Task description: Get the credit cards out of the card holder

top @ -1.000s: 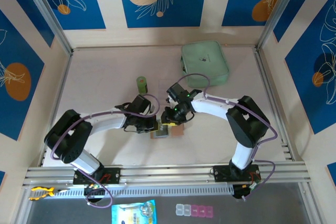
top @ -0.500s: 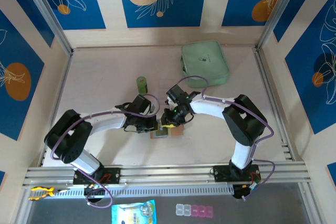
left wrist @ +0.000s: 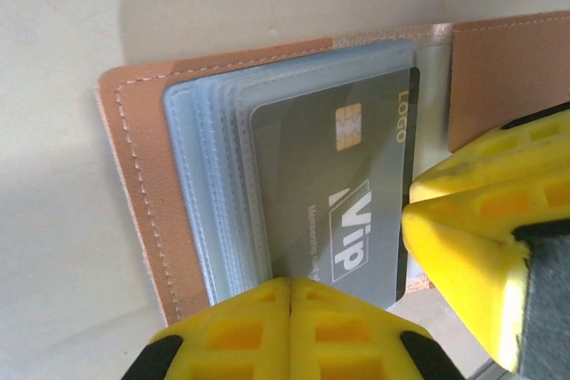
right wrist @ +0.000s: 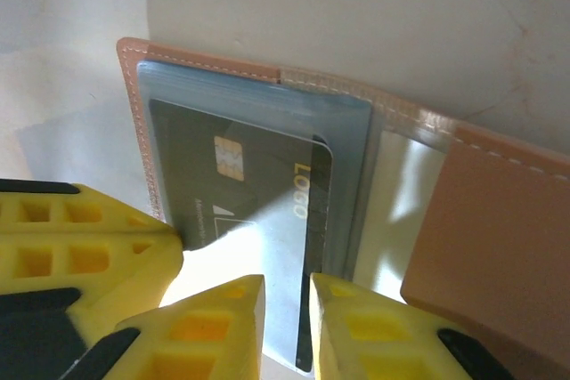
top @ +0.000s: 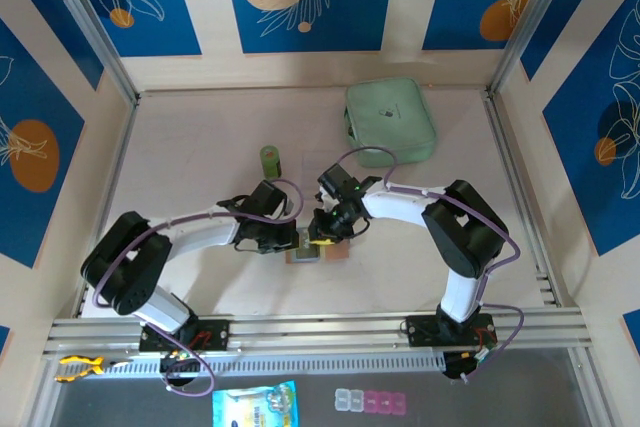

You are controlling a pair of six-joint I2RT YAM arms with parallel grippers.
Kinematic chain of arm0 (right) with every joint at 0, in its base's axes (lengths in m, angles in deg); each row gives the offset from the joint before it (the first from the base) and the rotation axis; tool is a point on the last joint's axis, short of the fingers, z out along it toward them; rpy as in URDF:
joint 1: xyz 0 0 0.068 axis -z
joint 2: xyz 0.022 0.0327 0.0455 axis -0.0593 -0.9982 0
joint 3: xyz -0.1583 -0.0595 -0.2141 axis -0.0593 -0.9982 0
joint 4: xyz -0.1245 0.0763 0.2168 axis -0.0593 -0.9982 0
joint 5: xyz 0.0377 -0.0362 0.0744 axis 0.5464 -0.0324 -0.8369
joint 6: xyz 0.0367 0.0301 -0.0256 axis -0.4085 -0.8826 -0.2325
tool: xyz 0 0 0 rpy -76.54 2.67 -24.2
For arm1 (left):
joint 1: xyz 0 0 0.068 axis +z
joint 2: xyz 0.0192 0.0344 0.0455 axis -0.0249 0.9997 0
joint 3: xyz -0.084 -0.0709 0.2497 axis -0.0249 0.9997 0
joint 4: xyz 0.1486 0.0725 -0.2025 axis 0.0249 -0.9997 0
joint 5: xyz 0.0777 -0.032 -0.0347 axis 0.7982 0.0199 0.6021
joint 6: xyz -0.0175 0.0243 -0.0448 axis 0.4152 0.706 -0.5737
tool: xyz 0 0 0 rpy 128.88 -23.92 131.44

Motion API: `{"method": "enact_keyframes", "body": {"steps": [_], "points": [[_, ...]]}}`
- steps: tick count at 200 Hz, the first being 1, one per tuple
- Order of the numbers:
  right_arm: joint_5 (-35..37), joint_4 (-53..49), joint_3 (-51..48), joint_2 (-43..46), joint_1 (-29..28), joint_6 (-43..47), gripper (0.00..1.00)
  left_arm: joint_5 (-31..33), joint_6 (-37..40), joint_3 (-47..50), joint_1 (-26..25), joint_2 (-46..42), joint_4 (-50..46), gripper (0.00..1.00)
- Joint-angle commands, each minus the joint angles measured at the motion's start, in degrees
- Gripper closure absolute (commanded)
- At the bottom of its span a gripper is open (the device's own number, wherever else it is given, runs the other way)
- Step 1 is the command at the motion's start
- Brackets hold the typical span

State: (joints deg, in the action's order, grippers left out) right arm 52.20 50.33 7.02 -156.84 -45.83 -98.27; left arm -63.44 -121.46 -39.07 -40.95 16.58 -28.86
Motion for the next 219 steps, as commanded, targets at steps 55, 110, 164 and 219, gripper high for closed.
{"method": "enact_keyframes", "body": {"steps": [55,110,164,219], "points": [[-1.93,0.68,-1.2,-0.65,-0.37,-0.53,0.83,1.45,1.4,-1.16,-0.31,1.21,-2.73,0.98],[-2.63,1.46,-1.43,-0.98,0.03,-0.79,0.81,2.85,2.17,-1.15,-0.17,2.19,-4.34,0.99],[-2.95,2.24,-2.05,-1.49,0.13,-1.33,0.85,2.85,2.28,-1.15,-0.06,1.75,-4.49,0.99],[1.38,-1.55,-1.85,-0.04,0.11,-1.27,0.73,2.94,2.35,-1.42,-0.02,1.13,-5.06,0.98]]}}
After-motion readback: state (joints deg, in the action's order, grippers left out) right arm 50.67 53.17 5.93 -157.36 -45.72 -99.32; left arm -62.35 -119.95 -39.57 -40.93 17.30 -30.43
